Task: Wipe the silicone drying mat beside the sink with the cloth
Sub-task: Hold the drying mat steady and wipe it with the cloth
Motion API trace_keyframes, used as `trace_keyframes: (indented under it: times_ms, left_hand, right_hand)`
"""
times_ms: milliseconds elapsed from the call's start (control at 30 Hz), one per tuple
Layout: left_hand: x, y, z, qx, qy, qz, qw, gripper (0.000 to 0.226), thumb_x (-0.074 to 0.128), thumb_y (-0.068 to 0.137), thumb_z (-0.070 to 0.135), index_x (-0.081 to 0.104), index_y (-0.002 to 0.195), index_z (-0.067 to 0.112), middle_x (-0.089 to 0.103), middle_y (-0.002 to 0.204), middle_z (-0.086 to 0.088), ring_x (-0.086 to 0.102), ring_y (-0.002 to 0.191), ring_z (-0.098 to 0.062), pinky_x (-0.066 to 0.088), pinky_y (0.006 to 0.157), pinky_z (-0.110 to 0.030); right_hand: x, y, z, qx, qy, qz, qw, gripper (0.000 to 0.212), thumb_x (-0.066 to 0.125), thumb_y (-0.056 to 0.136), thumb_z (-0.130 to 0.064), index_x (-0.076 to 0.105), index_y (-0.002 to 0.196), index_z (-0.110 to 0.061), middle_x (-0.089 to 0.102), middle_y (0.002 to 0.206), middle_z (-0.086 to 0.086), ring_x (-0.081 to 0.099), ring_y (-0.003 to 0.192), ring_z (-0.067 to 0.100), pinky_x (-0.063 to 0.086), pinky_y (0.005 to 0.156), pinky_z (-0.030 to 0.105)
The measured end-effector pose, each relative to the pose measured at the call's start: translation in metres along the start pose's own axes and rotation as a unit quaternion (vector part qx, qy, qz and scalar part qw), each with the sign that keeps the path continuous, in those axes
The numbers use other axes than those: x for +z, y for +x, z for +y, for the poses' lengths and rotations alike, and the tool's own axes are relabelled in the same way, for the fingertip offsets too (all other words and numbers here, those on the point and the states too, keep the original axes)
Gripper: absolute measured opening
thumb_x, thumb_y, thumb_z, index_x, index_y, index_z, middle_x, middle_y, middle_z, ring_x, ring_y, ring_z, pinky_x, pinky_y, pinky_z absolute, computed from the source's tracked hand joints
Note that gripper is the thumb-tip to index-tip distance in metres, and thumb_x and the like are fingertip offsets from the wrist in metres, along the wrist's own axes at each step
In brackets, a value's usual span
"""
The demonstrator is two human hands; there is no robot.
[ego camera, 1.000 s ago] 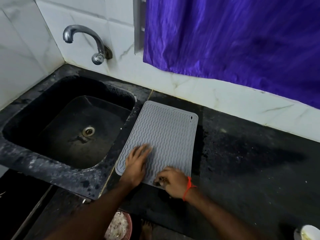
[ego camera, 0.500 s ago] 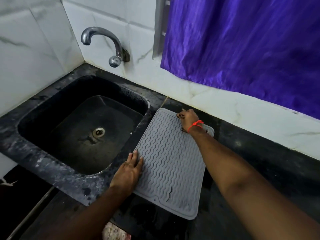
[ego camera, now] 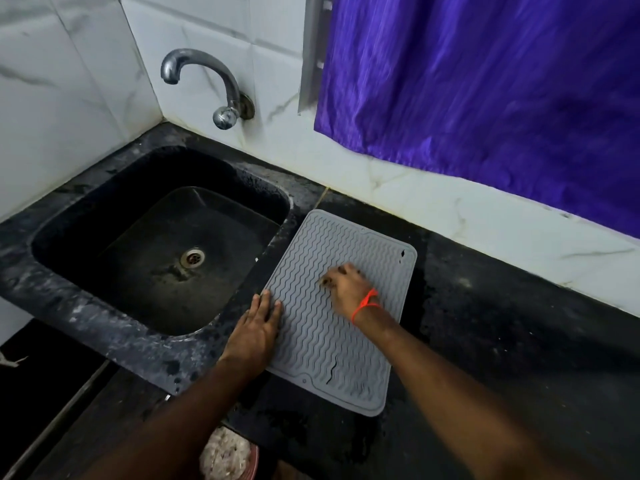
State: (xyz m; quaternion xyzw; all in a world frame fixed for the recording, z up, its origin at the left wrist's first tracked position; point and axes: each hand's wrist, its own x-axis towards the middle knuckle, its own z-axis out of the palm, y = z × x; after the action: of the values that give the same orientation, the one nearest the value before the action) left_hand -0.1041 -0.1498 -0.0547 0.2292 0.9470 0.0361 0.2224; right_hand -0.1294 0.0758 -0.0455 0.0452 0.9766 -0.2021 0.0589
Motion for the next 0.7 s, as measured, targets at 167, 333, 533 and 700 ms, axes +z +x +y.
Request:
trace_keyframes:
  times_ms: [167,333,533,700]
  left_hand:
    - [-0.004,-0.004,0.001,0.001,0.000,0.002,1.000,0.081,0.047,0.100,0.016,-0.011,0.157,0.012,-0.024,0.162,-0.016,-0.015,0.151,-0.033,0.008,0.124,-0.038]
    - [-0.003,-0.004,-0.001,0.011,-0.010,0.000,1.000,0.075,0.042,0.102,0.018,-0.007,0.157,0.012,-0.021,0.162,-0.017,-0.014,0.151,-0.034,0.008,0.124,-0.038]
    - [0.005,-0.011,0.012,0.006,-0.102,0.015,0.995,0.083,0.024,0.098,0.063,-0.008,0.157,0.013,-0.026,0.161,-0.017,-0.025,0.148,-0.034,-0.007,0.122,-0.044]
    - [0.030,-0.029,0.057,-0.035,-0.110,-0.055,0.992,0.142,0.031,0.059,0.101,-0.038,0.144,0.011,-0.051,0.145,-0.016,-0.045,0.134,-0.035,-0.020,0.116,-0.050]
  right_hand:
    - [0.027,-0.081,-0.033,-0.047,0.006,-0.012,0.999,0.028,0.053,0.086,-0.016,0.062,0.110,-0.027,0.050,0.115,0.001,0.055,0.105,0.023,0.048,0.095,0.034]
    - [0.042,-0.129,-0.047,-0.098,0.029,-0.080,0.992,0.032,0.055,0.078,-0.013,0.066,0.106,-0.025,0.053,0.112,0.001,0.056,0.104,0.023,0.050,0.092,0.034]
    - [-0.009,-0.113,-0.007,-0.005,0.265,-0.107,0.958,0.026,0.066,0.089,-0.012,0.070,0.115,-0.016,0.067,0.121,0.001,0.060,0.114,0.013,0.045,0.104,0.031]
    - [-0.026,-0.112,0.033,-0.118,0.146,-0.008,0.982,0.037,0.061,0.087,-0.004,0.065,0.121,-0.018,0.058,0.123,0.003,0.054,0.119,0.017,0.043,0.105,0.031]
